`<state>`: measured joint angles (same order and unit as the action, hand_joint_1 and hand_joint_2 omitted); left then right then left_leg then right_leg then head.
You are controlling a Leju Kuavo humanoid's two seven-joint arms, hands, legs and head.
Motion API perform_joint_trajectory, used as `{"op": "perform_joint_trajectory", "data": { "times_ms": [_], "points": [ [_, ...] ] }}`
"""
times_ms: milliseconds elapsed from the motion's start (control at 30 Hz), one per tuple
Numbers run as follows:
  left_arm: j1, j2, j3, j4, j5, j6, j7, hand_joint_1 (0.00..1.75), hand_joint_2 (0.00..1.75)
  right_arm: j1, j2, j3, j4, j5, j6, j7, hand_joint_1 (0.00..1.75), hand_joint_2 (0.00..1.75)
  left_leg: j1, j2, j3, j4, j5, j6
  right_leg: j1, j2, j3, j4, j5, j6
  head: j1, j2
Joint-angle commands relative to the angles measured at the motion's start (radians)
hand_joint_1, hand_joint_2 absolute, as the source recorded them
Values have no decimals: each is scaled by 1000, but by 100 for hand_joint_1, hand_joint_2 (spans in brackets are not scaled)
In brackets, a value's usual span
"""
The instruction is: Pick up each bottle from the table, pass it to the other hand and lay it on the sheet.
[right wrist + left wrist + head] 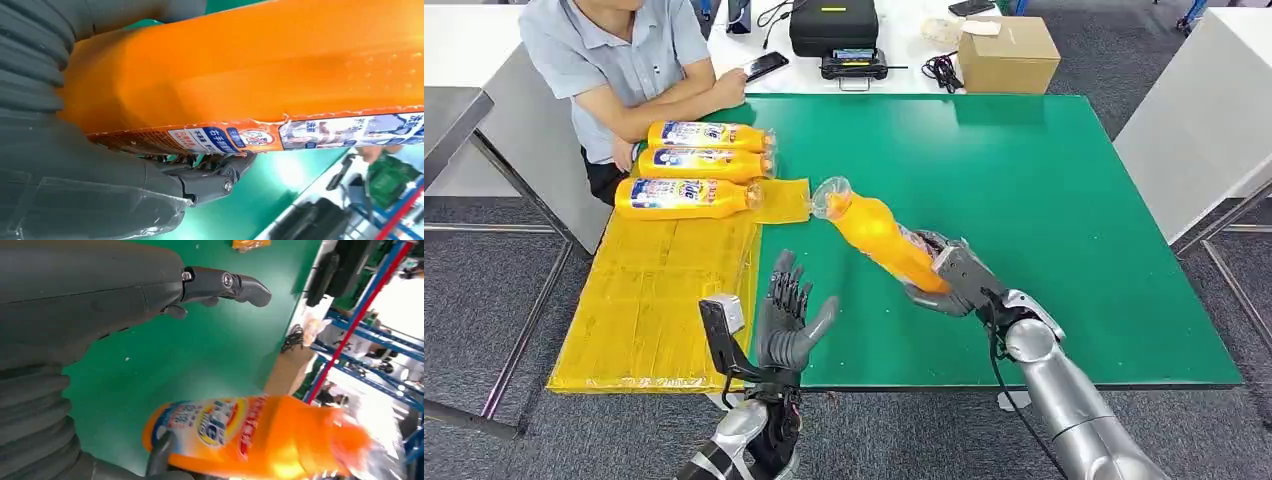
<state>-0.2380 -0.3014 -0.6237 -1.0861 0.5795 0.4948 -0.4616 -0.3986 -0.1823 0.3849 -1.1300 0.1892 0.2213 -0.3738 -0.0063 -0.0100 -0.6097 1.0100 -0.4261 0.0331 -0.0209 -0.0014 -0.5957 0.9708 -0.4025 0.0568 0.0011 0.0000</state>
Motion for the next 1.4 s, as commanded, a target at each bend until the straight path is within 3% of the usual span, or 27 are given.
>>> {"op": "perform_joint_trajectory", "data": {
  "times_ms": [33,433,600,900,1367,1400],
  "points": [
    [-51,47,-25,66,10,-38,18,0,175,-16,14,34,-35,-21,8,-13,175,175,1,2,4,-1,-1,-2,1,2,3,-1,-1,-3,0,0],
    [-63,47,16,-10,-15,-21,-28,0,175,-23,41,120,16,-31,51,-15,175,175,1,3,3,0,-1,-2,1,2,2,0,0,-2,0,0],
    [-57,52,8,-37,9,-88,-3,0,175,-69,51,180,119,-39,77,-20,175,175,1,3,3,-1,-1,-1,1,3,2,-1,0,-2,0,0],
    [-95,-2,-4,133,36,-133,68,0,175,-89,83,235,166,-38,72,-37,175,175,1,2,3,-1,-1,-1,1,2,2,-1,0,-2,0,0],
    [-138,-30,25,219,-4,-111,22,0,175,-76,92,252,162,-45,64,-29,175,175,1,2,3,0,-1,-2,1,2,3,0,-1,-2,0,0],
    [-138,-32,36,211,-4,-104,7,154,175,-75,91,253,165,-45,63,-26,175,175,1,1,2,0,-1,-2,1,1,2,0,0,-2,0,0]
  ]
}}
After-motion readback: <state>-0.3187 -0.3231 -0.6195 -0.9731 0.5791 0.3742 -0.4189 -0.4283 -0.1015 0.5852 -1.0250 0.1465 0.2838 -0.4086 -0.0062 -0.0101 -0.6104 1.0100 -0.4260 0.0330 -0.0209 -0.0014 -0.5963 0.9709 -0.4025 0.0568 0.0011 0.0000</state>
